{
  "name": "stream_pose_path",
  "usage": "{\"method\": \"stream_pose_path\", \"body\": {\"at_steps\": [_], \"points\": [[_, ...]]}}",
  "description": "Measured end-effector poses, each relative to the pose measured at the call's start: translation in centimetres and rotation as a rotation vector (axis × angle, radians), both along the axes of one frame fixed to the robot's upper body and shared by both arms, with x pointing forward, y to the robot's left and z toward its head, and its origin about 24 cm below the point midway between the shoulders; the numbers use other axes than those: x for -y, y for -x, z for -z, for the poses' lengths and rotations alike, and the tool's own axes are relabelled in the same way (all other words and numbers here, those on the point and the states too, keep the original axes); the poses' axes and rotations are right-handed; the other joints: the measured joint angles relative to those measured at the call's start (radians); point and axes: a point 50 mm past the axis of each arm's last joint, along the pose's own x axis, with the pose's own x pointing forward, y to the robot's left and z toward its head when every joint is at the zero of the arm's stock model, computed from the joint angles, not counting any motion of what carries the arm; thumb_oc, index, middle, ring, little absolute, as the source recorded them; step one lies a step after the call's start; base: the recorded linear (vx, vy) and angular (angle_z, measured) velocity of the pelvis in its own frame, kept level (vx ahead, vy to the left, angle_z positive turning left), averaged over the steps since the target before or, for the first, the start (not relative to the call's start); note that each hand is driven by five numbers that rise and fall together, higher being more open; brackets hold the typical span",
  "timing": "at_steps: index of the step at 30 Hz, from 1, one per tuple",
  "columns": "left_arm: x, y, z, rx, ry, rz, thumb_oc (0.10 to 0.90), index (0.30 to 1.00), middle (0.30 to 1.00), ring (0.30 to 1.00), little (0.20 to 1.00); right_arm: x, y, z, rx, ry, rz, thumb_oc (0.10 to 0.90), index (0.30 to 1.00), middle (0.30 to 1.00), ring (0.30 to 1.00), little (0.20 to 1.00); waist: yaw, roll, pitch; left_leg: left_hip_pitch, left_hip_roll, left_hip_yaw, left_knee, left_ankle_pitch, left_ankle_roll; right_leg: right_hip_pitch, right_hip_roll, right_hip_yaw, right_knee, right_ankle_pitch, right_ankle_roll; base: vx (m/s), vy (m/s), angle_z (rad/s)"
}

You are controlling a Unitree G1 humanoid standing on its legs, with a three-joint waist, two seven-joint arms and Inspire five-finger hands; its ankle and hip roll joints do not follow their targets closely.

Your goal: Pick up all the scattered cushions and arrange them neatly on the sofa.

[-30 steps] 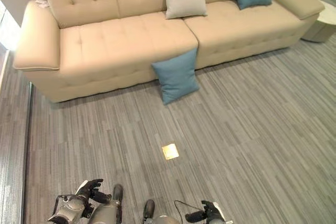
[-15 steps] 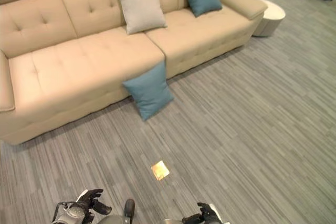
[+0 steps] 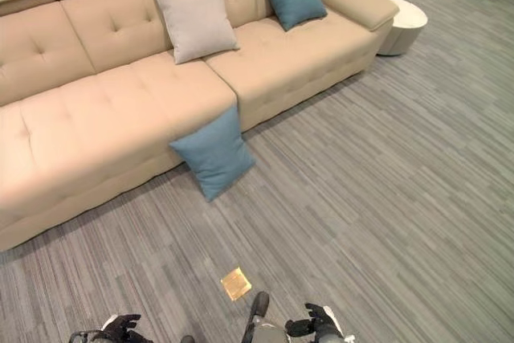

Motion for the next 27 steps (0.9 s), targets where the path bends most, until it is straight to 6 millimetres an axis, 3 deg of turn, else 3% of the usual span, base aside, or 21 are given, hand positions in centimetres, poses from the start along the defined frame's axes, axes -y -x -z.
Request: {"method": "stream_pose_path", "body": {"at_steps": [1,2,3,4,6,7,10,13,14,17,20,21,22,23,26,27], "points": [[-0.2,-0.1,-0.1,0.002,-0.003,-0.005,0.8,0.9,0.9,0.9,0.9,-0.1,0.0,0.0,0.002,-0.004,0.0,0.8,0.9,0.9,0.9,0.9,0.002,-0.008,-0.002,-0.023,0.005,-0.006,0.068,-0.009,-0.014,0.022,0.01,0.001,-0.027,0.001,-0.01,0.06,-0.327,-0.11],[-0.3,-0.6,-0.3,0.022,-0.006,-0.009,0.8,0.9,0.9,0.9,0.9,-0.3,0.2,0.1,0.001,-0.011,0.003,0.8,0.9,0.9,0.9,0.9,0.013,-0.033,-0.007,-0.112,0.005,-0.009,0.261,-0.013,-0.039,0.056,0.023,0.005,-0.068,0.01,-0.041,0.03,-0.227,-0.14],[-0.3,-0.8,-0.3,0.034,-0.002,-0.017,0.8,0.9,0.9,0.9,0.9,-0.3,0.1,0.1,0.006,-0.011,0.004,0.8,0.9,0.9,0.9,0.9,0.015,-0.033,-0.009,-0.156,0.012,-0.028,0.346,-0.003,-0.056,0.063,0.033,0.008,-0.069,0.003,-0.058,0.09,-0.344,-0.15],[-0.3,-1.8,-0.6,0.064,-0.002,-0.015,0.8,0.9,0.9,0.9,0.9,-0.4,-0.2,0.0,0.015,-0.015,0.005,0.8,0.9,0.9,0.9,0.9,0.02,-0.04,-0.002,-0.24,0.018,-0.052,0.532,0.033,-0.081,0.084,0.049,0.002,-0.071,-0.021,-0.076,0.16,-0.25,-0.16],[-0.3,-2.3,-0.8,0.083,0.004,-0.029,0.8,0.9,0.9,0.9,0.9,-0.5,-0.3,0.0,0.018,-0.019,0.008,0.8,0.9,0.9,0.9,0.9,0.024,-0.047,0.002,-0.297,0.04,-0.055,0.648,0.056,-0.082,0.108,0.073,0.009,-0.076,-0.062,-0.131,0.24,-0.237,0.01],[-0.2,-3.5,-1.2,0.113,-0.001,-0.001,0.8,0.9,0.9,0.9,0.9,-0.4,-0.4,0.0,0.024,-0.018,0.016,0.8,0.9,0.9,0.9,0.9,0.017,-0.058,0.013,-0.341,0.035,-0.031,0.669,0.044,-0.063,0.123,0.074,0.0,-0.092,-0.068,-0.143,0.15,-0.06,0.12],[0.1,-4.6,-1.6,0.166,0.01,0.021,0.8,0.9,0.9,0.9,0.9,-0.2,-0.4,0.0,0.014,-0.007,0.02,0.8,0.9,0.9,0.9,0.9,0.016,-0.062,0.04,-0.359,0.012,-0.022,0.523,0.041,-0.059,0.152,0.086,-0.001,-0.114,-0.061,-0.13,0.22,-0.063,-0.05],[0.8,-5.6,-1.8,0.189,0.023,0.049,0.8,0.9,0.9,0.9,0.9,0.0,0.0,0.1,-0.005,0.009,0.026,0.8,0.9,0.9,0.9,0.9,0.006,-0.054,0.06,-0.376,-0.051,0.041,0.207,0.059,-0.061,0.183,0.101,0.004,-0.128,-0.121,-0.094,0.37,-0.05,0.02],[1.4,-5.9,-1.9,0.207,0.041,0.052,0.8,0.9,0.9,0.9,0.9,0.2,0.4,0.2,-0.024,0.016,0.036,0.8,0.9,0.9,0.9,0.9,0.015,-0.047,0.065,-0.372,-0.073,0.07,0.024,0.123,-0.058,0.188,0.109,0.005,-0.127,-0.12,-0.084,0.21,-0.014,-0.1],[1.7,-5.6,-1.7,0.199,0.049,0.051,0.8,0.9,0.9,0.9,0.9,0.3,0.4,0.2,-0.023,0.019,0.036,0.8,0.9,0.9,0.9,0.9,0.024,0.004,0.082,-0.413,-0.073,0.117,-0.051,0.217,-0.06,0.261,0.17,0.029,-0.129,-0.168,-0.097,0.39,0.011,-0.38],[0.8,-3.5,-1.0,0.136,0.037,0.003,0.8,0.9,0.9,0.9,0.9,0.2,0.8,0.3,-0.031,0.016,0.027,0.8,0.9,0.9,0.9,0.9,0.061,0.003,0.067,-0.399,-0.078,0.107,-0.031,0.281,0.007,0.305,0.175,0.104,-0.128,-0.192,-0.089,0.28,0.029,-0.82],[0.6,-1.6,-0.4,0.079,0.036,-0.022,0.8,0.9,0.9,0.9,0.9,0.2,1.1,0.4,-0.037,0.019,0.026,0.8,0.9,0.9,0.9,0.9,0.064,-0.002,0.043,-0.38,-0.102,0.097,-0.029,0.353,0.036,0.328,0.162,0.131,-0.12,-0.214,-0.052,0.35,0.047,-0.4],[0.5,-1.2,-0.3,0.067,0.034,-0.026,0.8,0.9,0.9,0.9,0.9,0.2,1.8,0.6,-0.06,0.02,0.031,0.8,0.9,0.9,0.9,0.9,0.061,-0.013,0.037,-0.368,-0.111,0.095,-0.035,0.358,0.048,0.336,0.155,0.138,-0.12,-0.224,-0.037,0.32,0.056,-0.05],[0.4,-1.0,-0.3,0.06,0.033,-0.029,0.8,0.9,0.9,0.9,0.9,0.2,2.2,0.8,-0.078,0.022,0.034,0.8,0.9,0.9,0.9,0.9,0.061,-0.027,0.023,-0.344,-0.135,0.087,-0.056,0.348,0.086,0.352,0.127,0.147,-0.119,-0.215,-0.02,0.31,0.062,0.22],[0.0,-1.1,-0.4,0.06,0.024,-0.029,0.8,0.9,0.9,0.9,0.9,-0.1,2.5,0.9,-0.096,0.018,0.03,0.8,0.9,0.9,0.9,0.9,0.077,-0.036,0.018,-0.29,-0.147,0.09,-0.069,0.31,0.126,0.361,0.108,0.169,-0.044,-0.223,0.012,0.26,0.089,-0.01],[-0.1,-1.3,-0.5,0.063,0.024,-0.026,0.8,0.9,0.9,0.9,0.9,-0.1,2.0,0.8,-0.086,0.018,0.02,0.8,0.9,0.9,0.9,0.9,0.099,-0.032,0.014,-0.241,-0.135,0.108,-0.074,0.275,0.116,0.318,0.095,0.165,0.113,-0.257,0.062,0.21,0.109,-0.31]]}}
